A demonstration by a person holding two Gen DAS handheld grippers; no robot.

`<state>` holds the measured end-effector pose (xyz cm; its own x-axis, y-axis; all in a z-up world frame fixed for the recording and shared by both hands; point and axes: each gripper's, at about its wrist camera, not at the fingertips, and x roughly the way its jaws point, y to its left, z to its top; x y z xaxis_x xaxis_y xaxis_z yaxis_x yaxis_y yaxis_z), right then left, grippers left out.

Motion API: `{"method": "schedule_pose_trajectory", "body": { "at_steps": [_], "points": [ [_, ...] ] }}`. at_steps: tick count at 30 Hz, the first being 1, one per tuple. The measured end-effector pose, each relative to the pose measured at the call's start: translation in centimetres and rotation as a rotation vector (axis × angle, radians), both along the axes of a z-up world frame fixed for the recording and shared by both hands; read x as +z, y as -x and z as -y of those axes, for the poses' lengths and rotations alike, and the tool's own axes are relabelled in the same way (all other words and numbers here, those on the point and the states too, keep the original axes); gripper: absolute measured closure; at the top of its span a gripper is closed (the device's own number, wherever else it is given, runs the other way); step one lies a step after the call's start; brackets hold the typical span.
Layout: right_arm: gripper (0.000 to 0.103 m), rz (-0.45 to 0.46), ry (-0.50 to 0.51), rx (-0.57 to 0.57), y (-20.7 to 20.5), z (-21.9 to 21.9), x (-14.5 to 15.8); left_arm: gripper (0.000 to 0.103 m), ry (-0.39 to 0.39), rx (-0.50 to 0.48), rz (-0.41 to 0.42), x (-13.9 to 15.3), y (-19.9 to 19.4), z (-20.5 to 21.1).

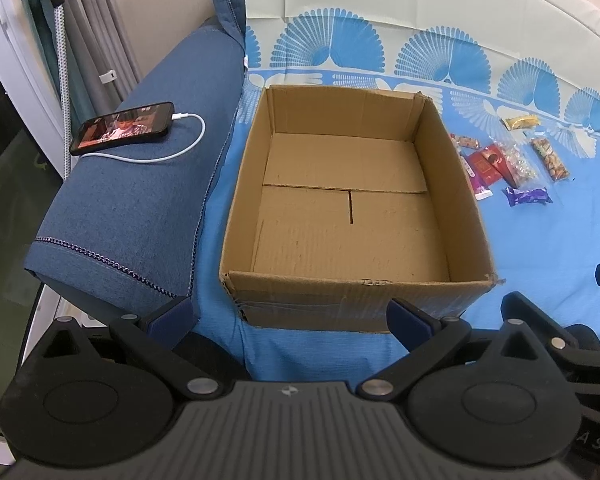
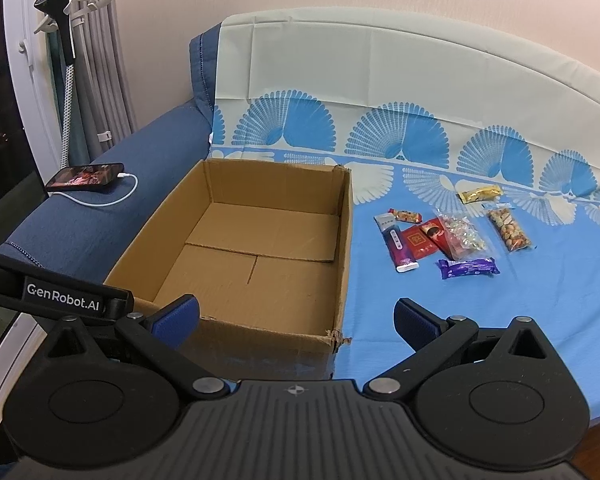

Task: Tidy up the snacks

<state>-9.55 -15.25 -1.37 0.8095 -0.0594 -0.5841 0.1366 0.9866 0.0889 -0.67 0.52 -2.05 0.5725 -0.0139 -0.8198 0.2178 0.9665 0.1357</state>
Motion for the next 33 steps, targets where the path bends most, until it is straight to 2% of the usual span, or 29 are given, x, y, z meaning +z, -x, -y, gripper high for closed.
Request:
{"method": "schedule_pose_trajectory", "body": {
  "at_steps": [4, 22, 27, 33],
  "points": [
    [0.0, 0.04, -0.036, -0.005, 0.0, 0.4, -0.3, 0.0, -0.005, 0.002, -0.009, -0.2, -0.2, 0.2],
    [0.0, 0.026, -0.133, -0.1, 0.0, 4.8, -0.6, 0.0, -0.021, -0.039, -0.009, 0.7, -2.2, 3.8],
    [0.0, 0.036, -0.121, -0.178, 0.3, 8.0, -0.8, 0.0, -0.012, -0.077, -0.001, 1.6, -3.5, 6.7],
    [0.0, 0.048, -0.105, -0.332, 1.3, 14.5, -1.3, 0.0, 0.016, -0.146, -0.026, 1.9, -5.5, 12.1]
  ]
}}
